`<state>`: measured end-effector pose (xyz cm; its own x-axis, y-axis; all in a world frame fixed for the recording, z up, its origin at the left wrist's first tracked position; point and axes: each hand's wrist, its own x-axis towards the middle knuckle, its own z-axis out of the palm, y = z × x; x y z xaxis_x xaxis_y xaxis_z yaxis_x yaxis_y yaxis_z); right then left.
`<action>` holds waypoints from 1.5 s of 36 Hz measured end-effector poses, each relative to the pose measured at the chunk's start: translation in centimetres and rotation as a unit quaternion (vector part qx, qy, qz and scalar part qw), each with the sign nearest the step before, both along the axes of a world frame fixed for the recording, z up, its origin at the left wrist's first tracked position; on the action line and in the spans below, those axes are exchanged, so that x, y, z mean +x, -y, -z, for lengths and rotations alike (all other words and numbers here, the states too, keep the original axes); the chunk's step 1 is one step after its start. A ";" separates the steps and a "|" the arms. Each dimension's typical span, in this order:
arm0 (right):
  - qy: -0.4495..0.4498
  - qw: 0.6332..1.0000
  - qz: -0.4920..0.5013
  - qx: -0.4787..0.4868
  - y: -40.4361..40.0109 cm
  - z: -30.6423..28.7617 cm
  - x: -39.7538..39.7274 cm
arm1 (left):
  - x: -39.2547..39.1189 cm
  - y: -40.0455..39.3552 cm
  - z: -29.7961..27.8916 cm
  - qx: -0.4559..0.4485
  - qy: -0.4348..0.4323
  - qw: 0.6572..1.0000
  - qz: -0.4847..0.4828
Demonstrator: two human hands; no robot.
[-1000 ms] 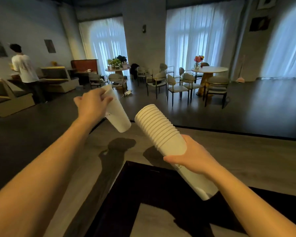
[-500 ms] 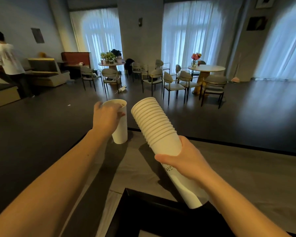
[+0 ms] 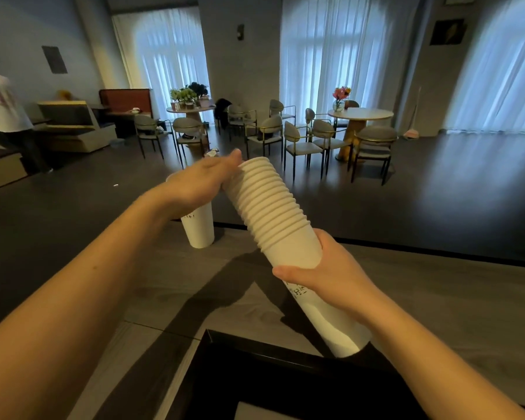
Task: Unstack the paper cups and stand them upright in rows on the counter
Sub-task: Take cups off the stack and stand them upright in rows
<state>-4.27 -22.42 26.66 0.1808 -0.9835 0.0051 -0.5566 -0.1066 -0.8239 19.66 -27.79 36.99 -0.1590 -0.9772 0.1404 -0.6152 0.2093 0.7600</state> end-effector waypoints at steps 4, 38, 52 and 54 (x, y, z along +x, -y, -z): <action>-0.027 0.999 -0.008 -0.025 -0.9 -0.2 -1.4 | -0.9 -2.0 -1.3 -0.001 0.018 0.998 0.055; -0.008 0.999 0.043 0.005 0.0 1.0 -3.6 | 0.1 3.7 7.0 -0.294 0.270 0.914 -0.069; -0.022 0.999 0.048 0.002 -0.8 0.6 -4.4 | -4.9 0.2 2.3 -0.181 -0.073 0.979 -0.060; -0.023 0.999 0.047 0.001 -1.0 0.4 -4.6 | -6.1 -0.6 1.3 -0.053 -0.014 0.998 0.030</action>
<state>-8.87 -21.41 26.24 0.0867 -0.9962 -0.0029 -0.6010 -0.0500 -0.7977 13.56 -27.22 35.70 -0.2111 -0.9458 0.2468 -0.5784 0.3244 0.7485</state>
